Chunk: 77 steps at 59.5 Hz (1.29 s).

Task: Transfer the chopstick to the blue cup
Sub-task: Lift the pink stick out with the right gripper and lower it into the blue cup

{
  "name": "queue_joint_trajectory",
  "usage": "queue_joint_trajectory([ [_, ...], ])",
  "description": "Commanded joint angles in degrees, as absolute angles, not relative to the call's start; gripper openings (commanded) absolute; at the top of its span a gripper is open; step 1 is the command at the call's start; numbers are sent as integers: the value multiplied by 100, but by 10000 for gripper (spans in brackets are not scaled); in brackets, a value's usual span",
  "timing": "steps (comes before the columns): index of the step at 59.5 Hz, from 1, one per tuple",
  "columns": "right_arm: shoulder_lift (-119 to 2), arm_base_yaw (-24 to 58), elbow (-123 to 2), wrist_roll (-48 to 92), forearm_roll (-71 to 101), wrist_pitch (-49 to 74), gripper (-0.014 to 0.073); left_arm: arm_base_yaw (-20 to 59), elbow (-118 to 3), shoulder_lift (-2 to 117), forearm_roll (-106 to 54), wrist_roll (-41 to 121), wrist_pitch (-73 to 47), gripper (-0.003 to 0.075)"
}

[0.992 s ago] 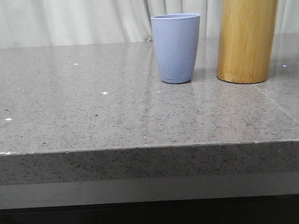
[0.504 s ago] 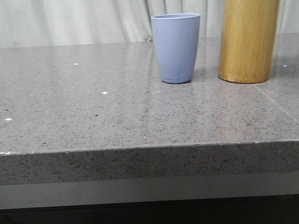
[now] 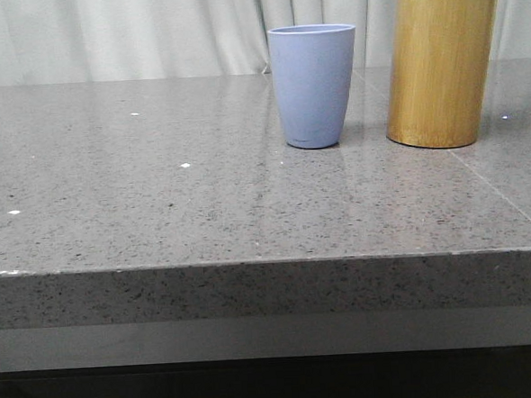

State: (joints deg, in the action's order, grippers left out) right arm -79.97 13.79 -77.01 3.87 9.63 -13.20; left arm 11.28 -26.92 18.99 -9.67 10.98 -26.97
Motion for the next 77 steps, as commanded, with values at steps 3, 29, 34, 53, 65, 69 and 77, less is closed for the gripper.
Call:
queue_joint_trajectory([
  [3, -7684, 1749, -7906, 419, 962, -2142, 34, 1162, -2841, 1942, -1050, 1107, -2244, -19],
  [29, -8619, 2448, -7906, 419, 957, -2117, 34, 1162, -2841, 1942, -1050, 1107, -2244, -19],
  [34, -8837, 2448, -7906, 419, 957, -2034, 39, 1162, -2841, 1942, -1050, 1107, -2244, -19],
  [53, -9158, 2448, -7906, 419, 957, -1691, 339, 1162, -2841, 1942, -1050, 1107, -2244, -19],
  [65, -8852, 2442, -7937, 419, 957, -1417, 394, 1162, -2841, 1942, -1050, 1107, -2244, -19],
  [69, -8686, 2429, -8136, 419, 957, -742, 388, 1162, -2841, 1942, -1050, 1107, -2244, -19],
  [77, -8521, 2245, -8983, 419, 957, 1523, 293, 1162, -2841, 1942, -1050, 1107, -2244, -19],
])
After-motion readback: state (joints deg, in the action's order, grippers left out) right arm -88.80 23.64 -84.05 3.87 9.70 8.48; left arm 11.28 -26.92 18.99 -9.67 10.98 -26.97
